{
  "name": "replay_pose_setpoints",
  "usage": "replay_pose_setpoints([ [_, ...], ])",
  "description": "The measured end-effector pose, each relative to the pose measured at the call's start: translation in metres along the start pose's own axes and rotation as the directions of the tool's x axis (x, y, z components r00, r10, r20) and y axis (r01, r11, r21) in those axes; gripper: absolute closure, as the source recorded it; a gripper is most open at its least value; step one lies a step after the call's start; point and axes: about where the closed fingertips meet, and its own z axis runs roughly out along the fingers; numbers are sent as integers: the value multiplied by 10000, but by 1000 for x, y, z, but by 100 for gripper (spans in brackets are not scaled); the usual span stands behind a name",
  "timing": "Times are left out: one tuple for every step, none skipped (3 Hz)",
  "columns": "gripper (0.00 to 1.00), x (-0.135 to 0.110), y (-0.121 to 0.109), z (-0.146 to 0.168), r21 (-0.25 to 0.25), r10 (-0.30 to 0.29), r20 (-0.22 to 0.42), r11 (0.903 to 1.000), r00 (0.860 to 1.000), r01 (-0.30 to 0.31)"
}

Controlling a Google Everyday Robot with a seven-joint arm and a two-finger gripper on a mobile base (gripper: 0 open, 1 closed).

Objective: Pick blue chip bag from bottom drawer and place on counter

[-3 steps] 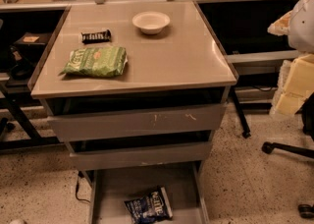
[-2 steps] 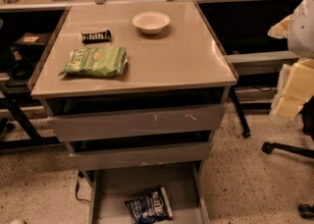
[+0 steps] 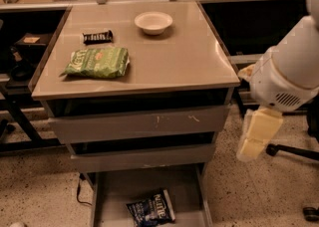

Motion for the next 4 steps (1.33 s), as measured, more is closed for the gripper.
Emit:
replay_pose_setpoints([
  [0,-9,15,52,-667,-252,322,9974,9992,273],
  [0,-9,15,53,-669,-252,322,9974,9992,273],
  [0,-12,33,77,-1257,-223,390,9917,9990,270],
  [0,-25,74,143,-2492,-13,887,9682,9961,235],
])
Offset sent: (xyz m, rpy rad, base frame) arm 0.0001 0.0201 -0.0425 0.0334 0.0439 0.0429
